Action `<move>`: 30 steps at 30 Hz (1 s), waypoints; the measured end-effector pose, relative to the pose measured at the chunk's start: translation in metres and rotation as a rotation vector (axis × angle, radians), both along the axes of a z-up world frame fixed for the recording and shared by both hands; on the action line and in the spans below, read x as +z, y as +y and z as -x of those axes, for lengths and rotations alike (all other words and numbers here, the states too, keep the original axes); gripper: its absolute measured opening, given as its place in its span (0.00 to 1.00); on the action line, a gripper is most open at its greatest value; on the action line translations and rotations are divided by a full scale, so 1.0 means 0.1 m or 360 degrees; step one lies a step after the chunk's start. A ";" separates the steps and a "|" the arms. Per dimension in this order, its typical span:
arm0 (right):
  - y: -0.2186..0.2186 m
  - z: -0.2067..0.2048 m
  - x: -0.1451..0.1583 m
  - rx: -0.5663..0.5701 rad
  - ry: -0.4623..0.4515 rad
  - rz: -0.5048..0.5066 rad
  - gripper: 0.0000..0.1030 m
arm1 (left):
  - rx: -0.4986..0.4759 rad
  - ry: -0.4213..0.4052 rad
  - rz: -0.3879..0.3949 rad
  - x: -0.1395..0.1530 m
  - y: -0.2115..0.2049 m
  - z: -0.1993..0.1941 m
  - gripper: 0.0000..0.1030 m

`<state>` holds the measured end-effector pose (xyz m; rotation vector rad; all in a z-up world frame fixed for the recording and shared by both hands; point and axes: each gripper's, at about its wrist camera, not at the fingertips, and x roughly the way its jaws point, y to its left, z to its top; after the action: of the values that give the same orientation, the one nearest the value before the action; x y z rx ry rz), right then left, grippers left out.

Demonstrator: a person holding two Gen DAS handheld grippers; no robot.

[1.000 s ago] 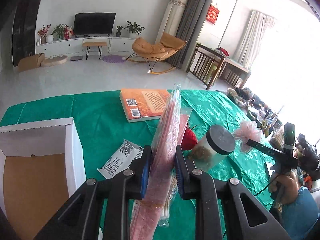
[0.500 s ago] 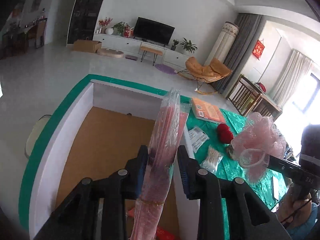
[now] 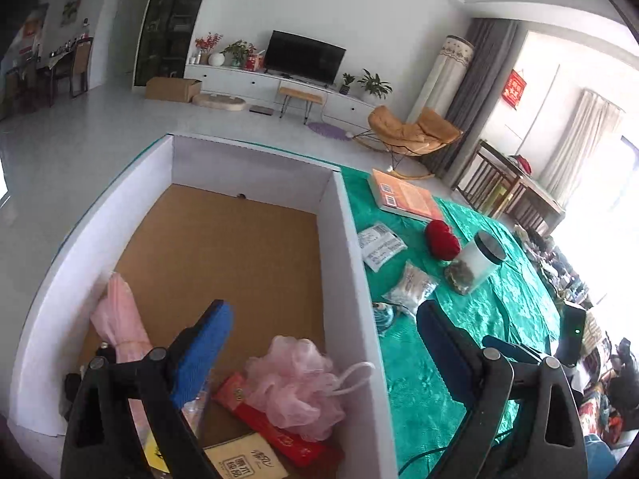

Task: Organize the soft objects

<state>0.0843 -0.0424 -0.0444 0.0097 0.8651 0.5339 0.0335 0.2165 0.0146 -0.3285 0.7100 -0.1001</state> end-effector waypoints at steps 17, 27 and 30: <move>-1.38 -0.20 -0.72 -0.0755 -0.0005 0.0372 0.75 | -0.0429 0.0407 -0.0228 -1.40 -2.16 -0.71 0.91; -1.33 -0.23 -0.76 -0.0729 0.0025 0.0377 0.83 | -0.0503 0.0312 -0.0539 -1.51 -2.33 -0.69 1.00; -1.33 -0.23 -0.76 -0.0729 0.0025 0.0377 0.83 | -0.0500 0.0307 -0.0540 -1.51 -2.32 -0.69 1.00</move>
<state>0.1074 -0.1754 -0.1203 -0.0042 0.9028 0.0017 0.1024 -0.0153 -0.1369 0.1024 0.9508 -0.2443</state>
